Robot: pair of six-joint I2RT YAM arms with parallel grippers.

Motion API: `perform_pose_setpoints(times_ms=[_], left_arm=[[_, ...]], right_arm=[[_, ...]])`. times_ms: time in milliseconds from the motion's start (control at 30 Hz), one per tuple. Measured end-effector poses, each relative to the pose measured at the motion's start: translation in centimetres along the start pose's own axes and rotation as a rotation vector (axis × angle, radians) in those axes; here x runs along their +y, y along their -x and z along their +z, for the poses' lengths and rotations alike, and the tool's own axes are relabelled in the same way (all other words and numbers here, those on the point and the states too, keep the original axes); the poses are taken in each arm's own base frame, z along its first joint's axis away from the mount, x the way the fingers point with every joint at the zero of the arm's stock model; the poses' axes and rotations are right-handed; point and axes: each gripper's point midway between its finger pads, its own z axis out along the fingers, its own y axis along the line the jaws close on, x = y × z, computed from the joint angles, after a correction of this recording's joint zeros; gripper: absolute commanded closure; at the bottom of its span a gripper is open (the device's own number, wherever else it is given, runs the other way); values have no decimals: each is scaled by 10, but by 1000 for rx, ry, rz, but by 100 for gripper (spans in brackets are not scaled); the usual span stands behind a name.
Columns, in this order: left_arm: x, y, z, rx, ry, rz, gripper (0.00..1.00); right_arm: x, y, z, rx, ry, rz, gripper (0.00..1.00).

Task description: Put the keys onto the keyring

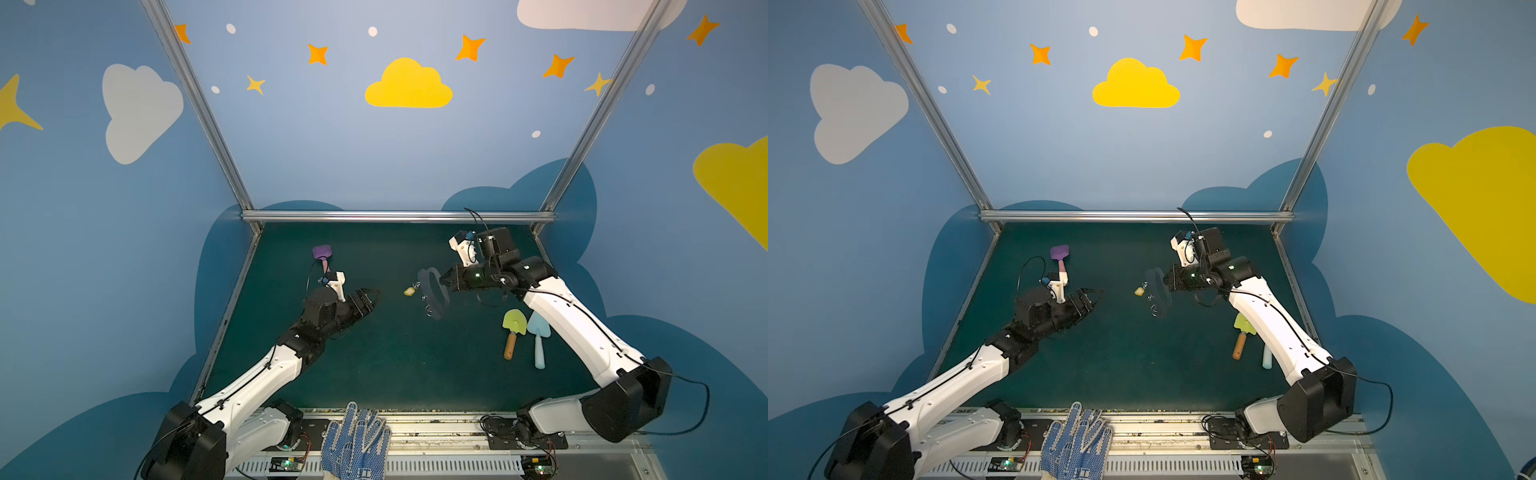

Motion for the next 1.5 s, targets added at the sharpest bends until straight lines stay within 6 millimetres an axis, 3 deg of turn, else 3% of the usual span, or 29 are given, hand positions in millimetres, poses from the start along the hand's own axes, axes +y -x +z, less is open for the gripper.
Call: perform_pose_setpoints(times_ms=[233,767,1067,1500], left_arm=[[29,0,-2,-12,145,-5,15],[36,3,-4,-25,189,-9,13],[39,7,-6,-34,198,-19,12],[44,24,-32,-134,207,-78,5]], right_arm=[[4,-8,1,67,-77,-87,100],[26,-11,3,98,-67,-228,100],[36,-17,31,142,-44,-239,100],[81,-8,85,148,93,-221,100]])
